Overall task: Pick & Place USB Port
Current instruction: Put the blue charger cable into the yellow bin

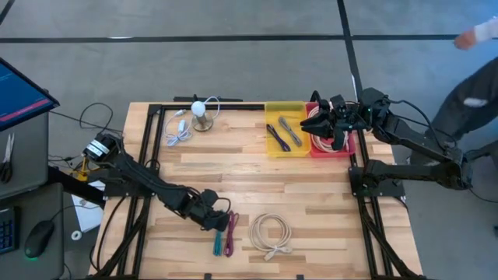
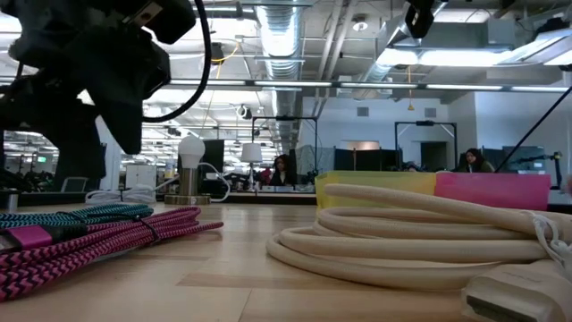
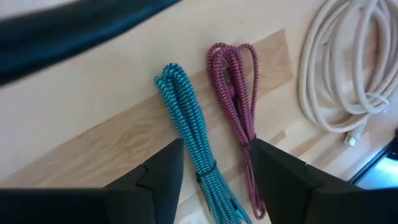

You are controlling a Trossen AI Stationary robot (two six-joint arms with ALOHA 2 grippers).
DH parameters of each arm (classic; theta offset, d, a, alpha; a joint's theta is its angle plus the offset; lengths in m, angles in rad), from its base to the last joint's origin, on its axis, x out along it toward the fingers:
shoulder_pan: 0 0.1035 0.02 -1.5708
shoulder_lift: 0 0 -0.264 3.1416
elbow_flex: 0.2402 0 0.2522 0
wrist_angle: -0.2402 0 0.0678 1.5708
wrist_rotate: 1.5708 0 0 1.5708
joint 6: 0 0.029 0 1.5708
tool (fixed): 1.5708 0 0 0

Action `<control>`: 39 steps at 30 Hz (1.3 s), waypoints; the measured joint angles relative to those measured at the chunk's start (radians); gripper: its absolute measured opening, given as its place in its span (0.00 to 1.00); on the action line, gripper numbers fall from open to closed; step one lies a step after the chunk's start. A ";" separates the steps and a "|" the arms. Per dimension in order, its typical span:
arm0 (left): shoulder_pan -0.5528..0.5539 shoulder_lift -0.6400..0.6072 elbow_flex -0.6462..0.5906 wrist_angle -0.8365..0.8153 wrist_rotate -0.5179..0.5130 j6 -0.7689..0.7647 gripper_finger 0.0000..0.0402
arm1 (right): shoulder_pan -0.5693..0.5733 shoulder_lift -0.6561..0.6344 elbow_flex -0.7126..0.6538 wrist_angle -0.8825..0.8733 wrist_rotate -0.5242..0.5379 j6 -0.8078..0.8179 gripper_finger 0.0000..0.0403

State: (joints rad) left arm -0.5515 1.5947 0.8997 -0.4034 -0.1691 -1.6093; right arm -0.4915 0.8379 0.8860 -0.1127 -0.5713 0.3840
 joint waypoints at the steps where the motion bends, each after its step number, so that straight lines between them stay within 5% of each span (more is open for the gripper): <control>1: 0.003 0.007 0.000 0.002 -0.002 0.000 0.46 | 0.000 0.000 0.000 0.000 0.000 0.000 0.27; 17: 0.004 0.183 0.004 0.176 0.033 -0.003 0.41 | 0.000 0.000 0.000 0.000 0.000 0.000 0.27; 30: 0.003 0.166 0.000 0.173 0.047 0.007 0.04 | 0.000 0.000 0.000 0.000 0.000 0.001 0.27; 39: 0.003 0.158 0.000 0.155 0.088 0.060 0.04 | 0.000 0.000 0.000 0.000 -0.001 0.002 0.27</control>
State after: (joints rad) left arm -0.5488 1.7524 0.8993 -0.2485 -0.0807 -1.5489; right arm -0.4915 0.8379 0.8860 -0.1123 -0.5726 0.3855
